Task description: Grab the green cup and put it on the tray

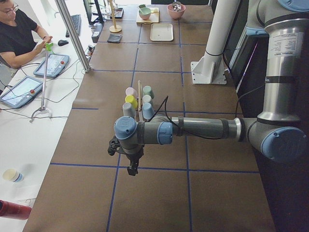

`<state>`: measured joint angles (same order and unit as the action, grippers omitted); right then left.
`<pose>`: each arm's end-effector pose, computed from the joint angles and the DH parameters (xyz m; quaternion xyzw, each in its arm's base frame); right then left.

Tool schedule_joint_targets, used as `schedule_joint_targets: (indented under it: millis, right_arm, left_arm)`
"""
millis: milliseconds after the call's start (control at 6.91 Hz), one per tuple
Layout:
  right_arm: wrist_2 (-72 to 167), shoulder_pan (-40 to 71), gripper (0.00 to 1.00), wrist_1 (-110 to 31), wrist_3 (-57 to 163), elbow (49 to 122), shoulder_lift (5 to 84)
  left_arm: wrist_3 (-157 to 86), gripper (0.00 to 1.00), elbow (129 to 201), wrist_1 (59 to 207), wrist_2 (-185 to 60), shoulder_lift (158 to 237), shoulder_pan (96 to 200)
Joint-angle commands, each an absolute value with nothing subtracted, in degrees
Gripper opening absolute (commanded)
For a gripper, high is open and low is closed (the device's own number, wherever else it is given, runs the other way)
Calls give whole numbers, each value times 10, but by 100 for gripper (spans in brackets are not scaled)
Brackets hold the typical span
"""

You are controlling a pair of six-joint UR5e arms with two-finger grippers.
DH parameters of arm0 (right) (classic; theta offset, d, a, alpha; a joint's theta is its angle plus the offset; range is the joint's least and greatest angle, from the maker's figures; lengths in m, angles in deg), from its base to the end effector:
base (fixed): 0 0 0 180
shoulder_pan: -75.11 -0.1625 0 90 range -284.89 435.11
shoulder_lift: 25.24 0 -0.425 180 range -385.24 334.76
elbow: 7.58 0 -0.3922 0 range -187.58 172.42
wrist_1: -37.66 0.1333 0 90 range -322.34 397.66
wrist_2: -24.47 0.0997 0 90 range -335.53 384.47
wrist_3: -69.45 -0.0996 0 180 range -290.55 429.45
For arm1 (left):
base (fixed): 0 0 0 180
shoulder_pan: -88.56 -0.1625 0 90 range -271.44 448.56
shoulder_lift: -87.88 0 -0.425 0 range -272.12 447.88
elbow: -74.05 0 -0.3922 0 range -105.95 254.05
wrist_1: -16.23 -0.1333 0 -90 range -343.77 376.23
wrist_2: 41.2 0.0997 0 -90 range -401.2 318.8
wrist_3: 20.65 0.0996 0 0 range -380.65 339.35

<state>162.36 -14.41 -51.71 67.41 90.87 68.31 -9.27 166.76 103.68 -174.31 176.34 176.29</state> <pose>0.0555 -0.4706 0.6101 0.0352 -0.4063 -0.0071 0.9131 -0.0462 -0.4808 0.6544 0.0180 0.3671 0.1061 0.9239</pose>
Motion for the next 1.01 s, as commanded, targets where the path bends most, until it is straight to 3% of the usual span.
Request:
schedule_joint_targets:
  millis: [0, 290, 869]
  right_arm:
    - [1651, -128, 100, -515, 667, 912, 691]
    - [1643, -81, 100, -450, 616, 916, 717]
    - [1559, 68, 100, -119, 310, 862, 791]
  left_arm:
    - [-95, 100, 1663, 1047, -1743, 1764, 1761]
    - [-94, 100, 1667, 1047, -1744, 1764, 1761]
    - [-137, 100, 1669, 1048, -1744, 1764, 1758]
